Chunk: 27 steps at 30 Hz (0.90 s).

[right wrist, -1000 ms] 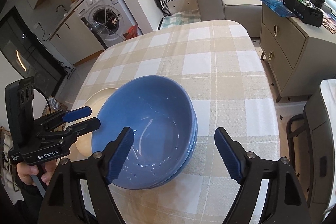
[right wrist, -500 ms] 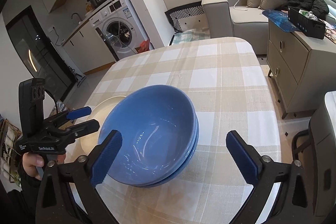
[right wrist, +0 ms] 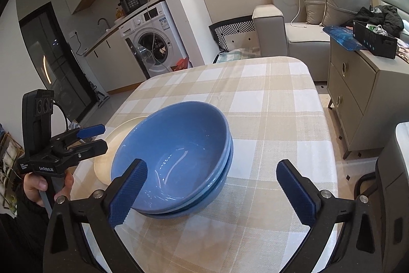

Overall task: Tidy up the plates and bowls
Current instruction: 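Close both grippers on the rim of the nested blue bowls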

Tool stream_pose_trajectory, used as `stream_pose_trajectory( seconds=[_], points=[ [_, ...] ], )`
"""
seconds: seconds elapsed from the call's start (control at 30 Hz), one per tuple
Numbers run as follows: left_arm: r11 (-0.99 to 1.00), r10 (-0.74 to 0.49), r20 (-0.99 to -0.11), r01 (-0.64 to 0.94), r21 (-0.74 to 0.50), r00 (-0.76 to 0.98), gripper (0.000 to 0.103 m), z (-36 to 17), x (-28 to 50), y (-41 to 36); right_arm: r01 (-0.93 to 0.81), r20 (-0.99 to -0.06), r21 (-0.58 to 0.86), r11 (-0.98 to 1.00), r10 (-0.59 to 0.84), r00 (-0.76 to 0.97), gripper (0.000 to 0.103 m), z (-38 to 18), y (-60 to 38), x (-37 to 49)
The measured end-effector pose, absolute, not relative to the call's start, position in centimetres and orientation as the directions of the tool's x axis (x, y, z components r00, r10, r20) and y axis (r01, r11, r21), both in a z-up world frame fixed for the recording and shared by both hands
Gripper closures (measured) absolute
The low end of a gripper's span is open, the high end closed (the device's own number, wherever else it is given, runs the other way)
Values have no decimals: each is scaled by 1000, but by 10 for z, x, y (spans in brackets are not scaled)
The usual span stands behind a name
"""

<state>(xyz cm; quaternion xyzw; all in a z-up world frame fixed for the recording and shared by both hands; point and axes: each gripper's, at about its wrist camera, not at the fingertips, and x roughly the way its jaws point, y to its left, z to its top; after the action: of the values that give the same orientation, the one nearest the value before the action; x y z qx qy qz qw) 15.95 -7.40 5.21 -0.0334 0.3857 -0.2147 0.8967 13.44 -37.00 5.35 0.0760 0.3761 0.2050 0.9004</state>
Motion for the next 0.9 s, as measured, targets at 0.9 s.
stream_pose_trajectory(
  seconds=[0.9],
  points=[
    [913,-398,-715,324,-247,575,0,26,164,-60,-318,-692,332,888,459,558,0,22,-379,143]
  ],
)
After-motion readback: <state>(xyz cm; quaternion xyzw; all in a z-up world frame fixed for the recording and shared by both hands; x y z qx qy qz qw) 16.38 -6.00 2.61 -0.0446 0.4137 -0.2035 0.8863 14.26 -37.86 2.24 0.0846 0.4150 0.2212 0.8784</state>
